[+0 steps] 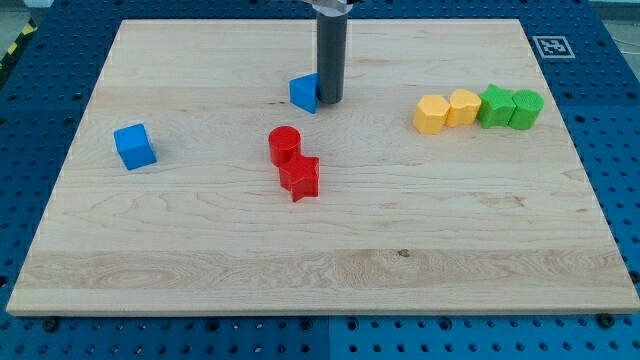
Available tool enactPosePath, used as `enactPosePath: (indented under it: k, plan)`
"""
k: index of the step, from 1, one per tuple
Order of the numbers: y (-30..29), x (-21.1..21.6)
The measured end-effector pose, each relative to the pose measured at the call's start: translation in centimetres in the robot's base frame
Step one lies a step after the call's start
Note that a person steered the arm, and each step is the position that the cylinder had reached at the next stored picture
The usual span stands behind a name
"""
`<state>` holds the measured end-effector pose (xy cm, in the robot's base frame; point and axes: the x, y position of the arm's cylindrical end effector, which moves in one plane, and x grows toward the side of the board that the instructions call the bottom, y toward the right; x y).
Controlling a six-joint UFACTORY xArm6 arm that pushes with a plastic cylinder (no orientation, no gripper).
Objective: Push the blue triangle into the blue cube
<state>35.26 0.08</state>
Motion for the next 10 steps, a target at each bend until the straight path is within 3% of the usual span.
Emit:
enactPosePath:
  k: [3, 5, 7, 10]
  plan:
    - [-4.9, -0.6]
    - [-6.0, -0.6]
    - [-6.0, -3.2]
    - [-7.6, -2.2]
